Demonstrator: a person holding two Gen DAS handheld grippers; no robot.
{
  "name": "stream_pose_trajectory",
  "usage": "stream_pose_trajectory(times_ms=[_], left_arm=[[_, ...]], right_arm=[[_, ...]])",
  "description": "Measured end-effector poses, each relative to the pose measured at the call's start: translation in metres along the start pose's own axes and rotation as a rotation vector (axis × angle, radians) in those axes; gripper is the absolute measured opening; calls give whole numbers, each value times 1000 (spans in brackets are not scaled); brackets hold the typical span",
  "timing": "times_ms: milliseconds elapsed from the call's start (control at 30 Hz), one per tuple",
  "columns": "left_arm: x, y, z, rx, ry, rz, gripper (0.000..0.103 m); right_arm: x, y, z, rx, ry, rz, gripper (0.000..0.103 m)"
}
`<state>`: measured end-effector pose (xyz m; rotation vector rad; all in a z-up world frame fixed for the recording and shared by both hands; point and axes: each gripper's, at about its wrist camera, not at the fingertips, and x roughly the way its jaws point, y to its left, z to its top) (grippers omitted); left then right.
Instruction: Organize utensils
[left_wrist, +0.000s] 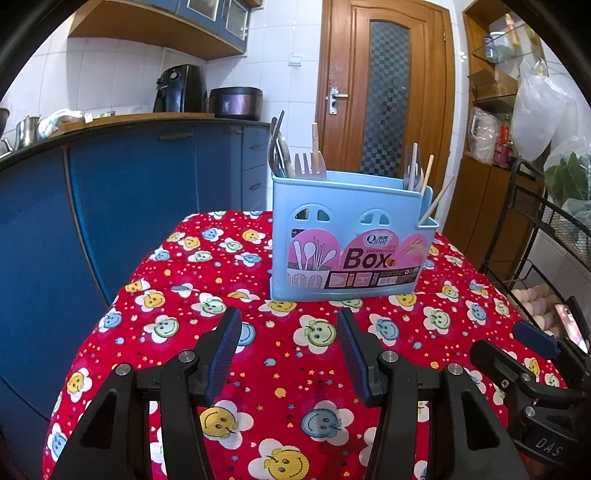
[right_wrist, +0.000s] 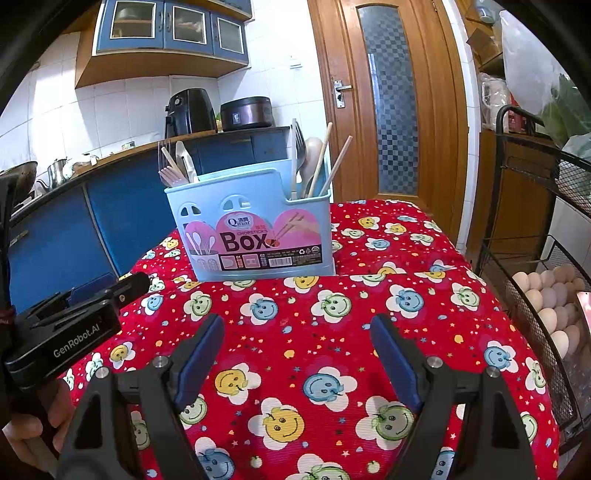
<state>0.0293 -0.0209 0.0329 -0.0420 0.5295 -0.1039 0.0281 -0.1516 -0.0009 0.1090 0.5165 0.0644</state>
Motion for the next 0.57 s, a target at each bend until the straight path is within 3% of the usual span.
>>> stream_pose_trajectory(times_ms=[567], left_arm=[[-2,2,1,0,-4,6,55]], right_arm=[[-1,2,3,-2,4,0,83]])
